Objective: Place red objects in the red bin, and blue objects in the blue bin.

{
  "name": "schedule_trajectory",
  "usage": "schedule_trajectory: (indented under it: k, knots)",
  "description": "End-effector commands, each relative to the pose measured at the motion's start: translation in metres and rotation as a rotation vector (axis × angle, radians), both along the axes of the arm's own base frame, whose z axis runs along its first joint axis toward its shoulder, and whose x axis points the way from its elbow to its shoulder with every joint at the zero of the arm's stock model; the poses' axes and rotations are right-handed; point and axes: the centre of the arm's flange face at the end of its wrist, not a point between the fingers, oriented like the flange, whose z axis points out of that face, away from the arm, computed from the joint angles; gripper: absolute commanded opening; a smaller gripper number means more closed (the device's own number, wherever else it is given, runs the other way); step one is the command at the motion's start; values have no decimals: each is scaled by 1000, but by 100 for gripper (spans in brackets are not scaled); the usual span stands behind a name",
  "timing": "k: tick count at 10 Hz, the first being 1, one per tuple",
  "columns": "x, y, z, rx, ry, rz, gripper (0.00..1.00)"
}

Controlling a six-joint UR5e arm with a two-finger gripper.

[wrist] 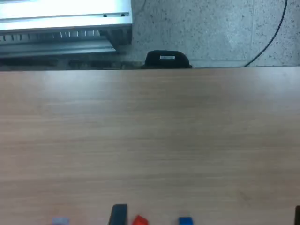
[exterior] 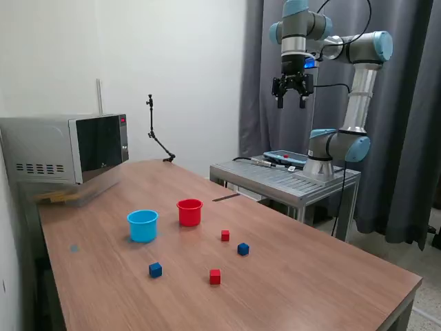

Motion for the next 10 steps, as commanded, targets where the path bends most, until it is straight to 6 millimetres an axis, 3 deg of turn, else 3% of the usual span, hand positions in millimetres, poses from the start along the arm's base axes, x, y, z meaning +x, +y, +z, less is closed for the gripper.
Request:
schedule_trajectory:
  k: [1, 4, 6, 10]
  knots:
    - [-49, 28, -29, -11, -41, -49, 100]
    - [-107, 41, -31, -8, -11, -58, 100]
    - [-133, 46, -24, -7, 11, -62, 100]
    - [-183, 45, -40, -94, 43, -61, 100]
